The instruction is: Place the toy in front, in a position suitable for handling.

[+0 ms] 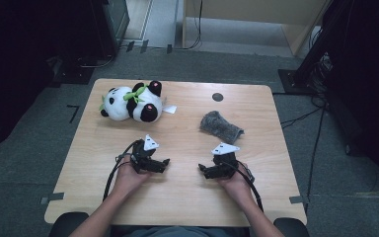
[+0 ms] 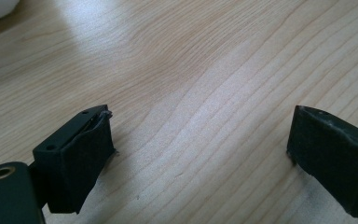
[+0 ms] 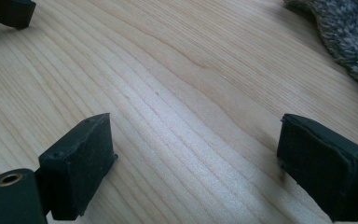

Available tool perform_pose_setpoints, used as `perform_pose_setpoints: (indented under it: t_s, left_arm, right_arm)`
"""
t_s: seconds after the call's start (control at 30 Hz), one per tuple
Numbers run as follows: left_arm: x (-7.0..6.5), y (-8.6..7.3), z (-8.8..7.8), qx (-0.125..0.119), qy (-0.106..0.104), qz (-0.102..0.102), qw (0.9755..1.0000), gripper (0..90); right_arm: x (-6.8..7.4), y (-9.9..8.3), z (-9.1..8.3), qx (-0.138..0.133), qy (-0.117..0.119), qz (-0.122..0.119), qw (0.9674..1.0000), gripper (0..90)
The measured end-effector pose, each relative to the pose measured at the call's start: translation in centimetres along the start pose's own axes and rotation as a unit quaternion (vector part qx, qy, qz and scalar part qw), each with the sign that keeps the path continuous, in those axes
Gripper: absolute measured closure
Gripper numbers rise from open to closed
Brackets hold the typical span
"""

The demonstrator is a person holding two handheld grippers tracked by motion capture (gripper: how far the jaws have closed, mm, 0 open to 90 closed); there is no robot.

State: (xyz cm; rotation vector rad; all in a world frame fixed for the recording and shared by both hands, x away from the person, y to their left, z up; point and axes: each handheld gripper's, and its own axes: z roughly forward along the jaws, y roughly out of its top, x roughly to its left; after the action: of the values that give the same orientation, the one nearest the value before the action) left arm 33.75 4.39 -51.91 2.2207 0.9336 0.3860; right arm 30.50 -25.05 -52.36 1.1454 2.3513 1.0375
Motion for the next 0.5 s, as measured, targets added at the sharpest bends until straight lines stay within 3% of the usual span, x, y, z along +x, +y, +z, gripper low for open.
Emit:
perform_pose_setpoints:
  t_s: [0.2,0.23,0.27,0.37,0.5]
  left_arm:
    - [0.01,-0.03,-0.04,-0.003,0.005,-0.006,1.0000,7.0]
    - [0.01,-0.22,-0.38,-0.018,-0.004,0.002,0.9998,20.1]
    - [0.01,-0.22,-0.38,-0.018,-0.004,0.002,0.9998,27.0]
    - [-0.02,-0.26,-0.47,-0.021,-0.010,0.009,0.9997,30.9]
    - [-0.06,-0.24,-0.62,-0.022,-0.019,0.010,0.9995,36.6]
  right_arm:
    - [-0.03,-0.03,-0.05,0.000,-0.002,0.002,1.0000,12.1]
    - [-0.03,-0.01,-0.03,-0.004,-0.004,0.005,1.0000,13.5]
    - [-0.01,0.00,-0.03,-0.004,-0.004,0.006,1.0000,13.8]
    - [-0.03,0.02,-0.03,-0.004,-0.004,0.005,1.0000,14.7]
    - [-0.05,0.12,-0.06,-0.011,0.000,0.004,0.9999,23.6]
